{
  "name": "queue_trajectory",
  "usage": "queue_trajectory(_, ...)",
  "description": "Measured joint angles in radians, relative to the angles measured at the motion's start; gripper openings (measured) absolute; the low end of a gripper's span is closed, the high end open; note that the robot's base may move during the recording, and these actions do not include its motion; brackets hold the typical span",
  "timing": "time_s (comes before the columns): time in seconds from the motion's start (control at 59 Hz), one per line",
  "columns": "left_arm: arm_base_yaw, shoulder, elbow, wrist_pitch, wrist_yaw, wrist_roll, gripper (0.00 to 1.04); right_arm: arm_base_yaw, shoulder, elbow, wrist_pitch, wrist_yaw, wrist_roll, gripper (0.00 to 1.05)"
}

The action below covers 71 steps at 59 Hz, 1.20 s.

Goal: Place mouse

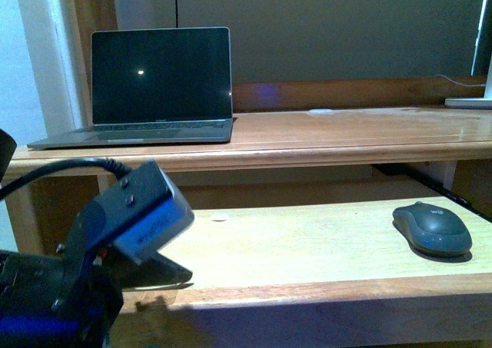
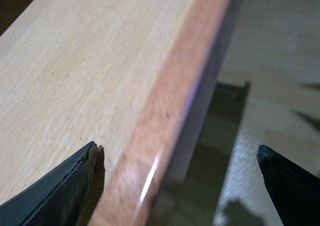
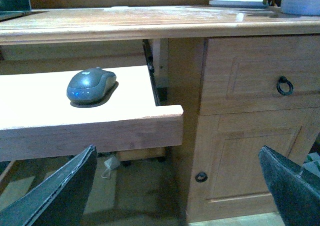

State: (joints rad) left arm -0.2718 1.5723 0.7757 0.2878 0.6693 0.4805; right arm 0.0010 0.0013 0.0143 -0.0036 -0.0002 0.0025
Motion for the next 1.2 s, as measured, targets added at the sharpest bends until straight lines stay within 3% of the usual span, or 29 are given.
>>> queue_trajectory(0.136,0.015,-0.049,0.018,0.165,-0.019,-0.351,0.97,0.0,0.0,0.0,0.0,0.0,0.0,0.97)
queue_trajectory(0.305,0.008,-0.15,0.025,0.214,-0.095,-0.627,0.97,0.0,0.0,0.0,0.0,0.0,0.0,0.97)
queue_trajectory(0.424,-0.013,-0.23,-0.015,0.2,-0.233,-0.627,0.97,0.0,0.0,0.0,0.0,0.0,0.0,0.97)
queue_trajectory(0.729,-0.006,-0.502,-0.343,0.18,-0.724,-0.564,0.97,0.0,0.0,0.0,0.0,0.0,0.0,0.97)
queue_trajectory(0.848,-0.016,-0.656,-0.457,0.085,-0.808,-0.575,0.97,0.0,0.0,0.0,0.0,0.0,0.0,0.97)
queue_trajectory(0.933,-0.039,-0.88,-0.535,-0.082,-0.848,-0.585,0.97,0.0,0.0,0.0,0.0,0.0,0.0,0.97)
queue_trajectory(1.018,-0.068,-1.061,-0.624,-0.018,-0.98,-0.541,0.84,0.0,0.0,0.0,0.0,0.0,0.0,0.97)
queue_trajectory(1.103,-0.099,-1.257,-0.674,-0.134,-1.062,-0.515,0.69,0.0,0.0,0.0,0.0,0.0,0.0,0.97)
queue_trajectory(1.204,-0.116,-1.428,-0.738,-0.196,-1.051,-0.502,0.54,0.0,0.0,0.0,0.0,-0.001,0.0,0.97)
